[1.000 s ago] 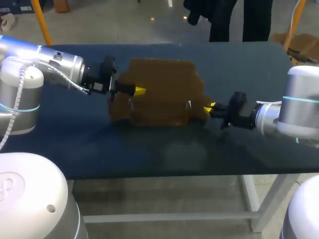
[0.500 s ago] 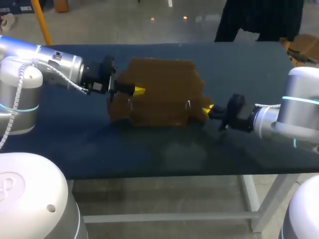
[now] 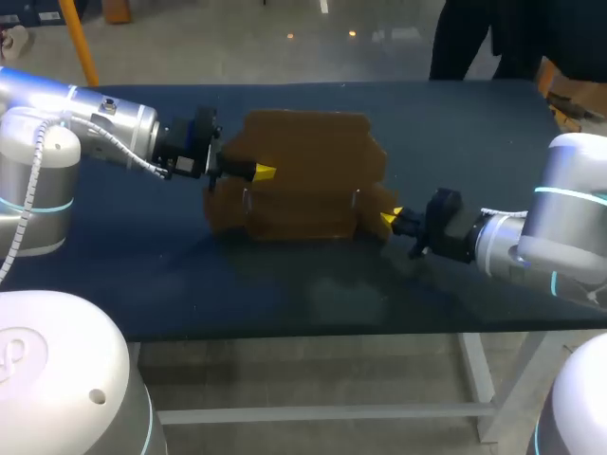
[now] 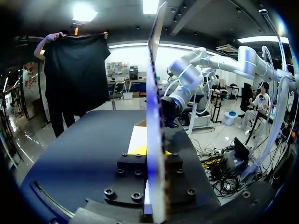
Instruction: Assemble the packaging by folding the flat box into shape, placing the metal phone stand inside, and closing the box properly
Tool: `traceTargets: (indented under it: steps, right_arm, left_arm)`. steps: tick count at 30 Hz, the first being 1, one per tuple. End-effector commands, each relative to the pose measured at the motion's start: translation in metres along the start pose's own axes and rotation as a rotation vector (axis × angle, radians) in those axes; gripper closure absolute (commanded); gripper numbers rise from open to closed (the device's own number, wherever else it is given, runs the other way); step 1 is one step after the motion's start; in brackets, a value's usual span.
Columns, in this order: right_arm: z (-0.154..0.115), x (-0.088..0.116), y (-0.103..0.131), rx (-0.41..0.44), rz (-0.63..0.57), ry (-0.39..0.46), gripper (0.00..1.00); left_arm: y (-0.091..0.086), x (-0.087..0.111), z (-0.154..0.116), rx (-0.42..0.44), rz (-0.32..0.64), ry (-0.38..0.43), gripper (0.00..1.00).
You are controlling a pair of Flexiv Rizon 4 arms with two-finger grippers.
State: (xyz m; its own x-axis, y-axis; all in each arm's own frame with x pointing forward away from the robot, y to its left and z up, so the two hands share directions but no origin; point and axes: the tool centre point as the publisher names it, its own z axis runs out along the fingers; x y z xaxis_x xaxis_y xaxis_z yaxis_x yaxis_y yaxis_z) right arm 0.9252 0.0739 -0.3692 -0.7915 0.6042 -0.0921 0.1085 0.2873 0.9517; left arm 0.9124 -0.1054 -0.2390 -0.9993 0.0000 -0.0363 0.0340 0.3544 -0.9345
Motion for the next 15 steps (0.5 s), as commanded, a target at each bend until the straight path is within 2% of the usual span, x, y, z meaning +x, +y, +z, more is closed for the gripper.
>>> traceTargets:
  steps: [1,6,7,9,10,15]
  right_arm:
    - [0.006,0.009,0.004,-0.002,0.000,-0.022,0.94]
    - [0.009,0.013,0.005,-0.004,0.006,-0.026,0.88]
    - [0.010,0.014,0.005,-0.004,0.007,-0.026,0.83]
    - [0.011,0.015,0.006,-0.003,0.009,-0.027,0.64]
    - [0.012,0.016,0.006,-0.002,0.010,-0.028,0.60]
    - [0.016,0.021,0.008,0.002,0.011,-0.035,0.60]
  left_arm:
    - [0.004,0.000,0.002,-0.005,-0.001,0.004,1.00]
    - [0.004,0.000,0.002,-0.005,-0.001,0.004,1.00]
    - [0.004,0.000,0.002,-0.005,-0.001,0.004,1.00]
    - [0.004,0.000,0.002,-0.005,-0.001,0.004,1.00]
    - [0.004,0.000,0.002,-0.005,-0.001,0.004,1.00]
    - [0.004,0.000,0.002,-0.005,-0.001,0.004,1.00]
